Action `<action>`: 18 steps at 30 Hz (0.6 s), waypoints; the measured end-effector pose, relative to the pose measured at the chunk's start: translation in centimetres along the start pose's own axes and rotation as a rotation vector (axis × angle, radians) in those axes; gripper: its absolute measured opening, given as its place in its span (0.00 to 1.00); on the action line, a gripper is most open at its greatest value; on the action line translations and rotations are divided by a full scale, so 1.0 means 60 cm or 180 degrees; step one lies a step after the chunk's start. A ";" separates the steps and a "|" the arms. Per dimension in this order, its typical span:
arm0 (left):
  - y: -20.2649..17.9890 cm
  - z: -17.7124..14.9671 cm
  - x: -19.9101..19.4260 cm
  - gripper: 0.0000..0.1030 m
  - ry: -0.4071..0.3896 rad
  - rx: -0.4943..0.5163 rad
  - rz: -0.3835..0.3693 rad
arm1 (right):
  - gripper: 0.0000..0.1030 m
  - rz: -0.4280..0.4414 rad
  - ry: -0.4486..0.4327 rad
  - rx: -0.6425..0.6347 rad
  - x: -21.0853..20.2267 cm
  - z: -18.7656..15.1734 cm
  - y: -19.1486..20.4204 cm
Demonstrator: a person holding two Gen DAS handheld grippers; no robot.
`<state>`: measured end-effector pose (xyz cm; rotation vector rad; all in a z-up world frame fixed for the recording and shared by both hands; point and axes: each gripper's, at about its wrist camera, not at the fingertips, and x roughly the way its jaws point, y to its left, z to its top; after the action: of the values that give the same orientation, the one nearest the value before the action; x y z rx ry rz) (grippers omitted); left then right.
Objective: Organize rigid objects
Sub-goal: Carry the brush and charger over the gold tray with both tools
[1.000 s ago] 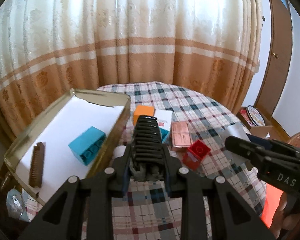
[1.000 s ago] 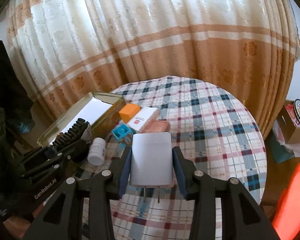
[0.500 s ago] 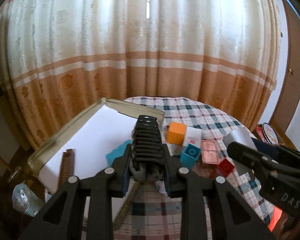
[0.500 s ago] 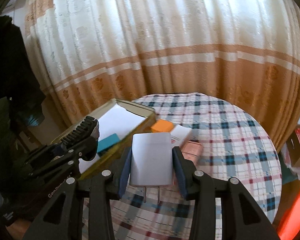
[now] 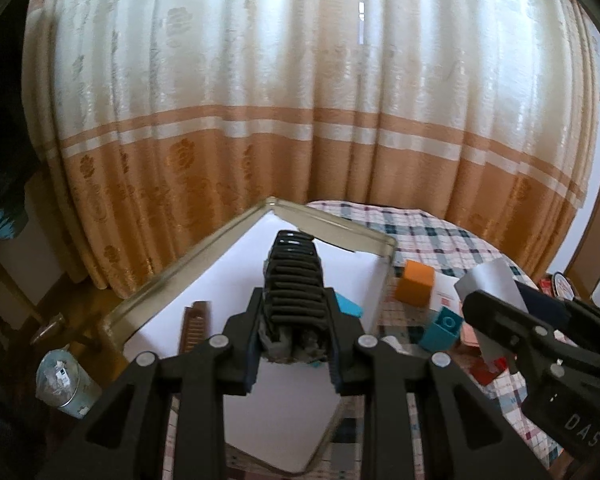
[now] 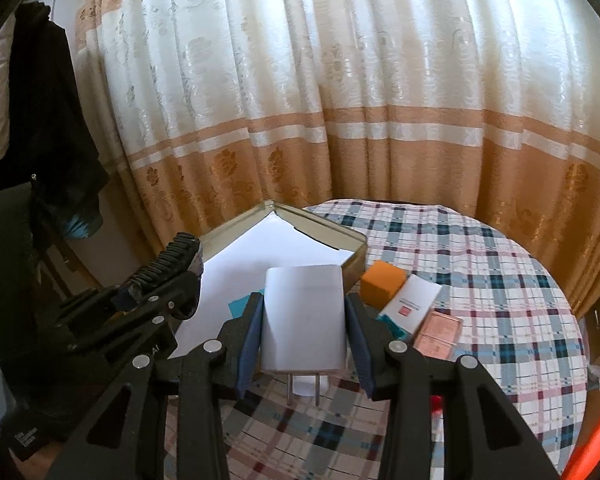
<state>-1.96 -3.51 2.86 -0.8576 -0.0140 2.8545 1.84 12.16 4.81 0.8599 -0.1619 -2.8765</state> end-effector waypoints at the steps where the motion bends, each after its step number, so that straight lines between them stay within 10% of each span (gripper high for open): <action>1: 0.004 0.001 0.001 0.25 -0.0001 -0.0014 0.0016 | 0.42 0.0002 -0.0002 -0.0006 0.003 0.002 0.004; 18: 0.070 0.009 0.037 0.25 0.0051 -0.0186 0.0361 | 0.42 -0.0085 0.0077 -0.0075 0.111 0.037 0.059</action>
<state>-4.70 -7.29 1.86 -0.9211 -0.0487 2.9659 -4.55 7.75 3.60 0.8988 -0.1147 -2.8851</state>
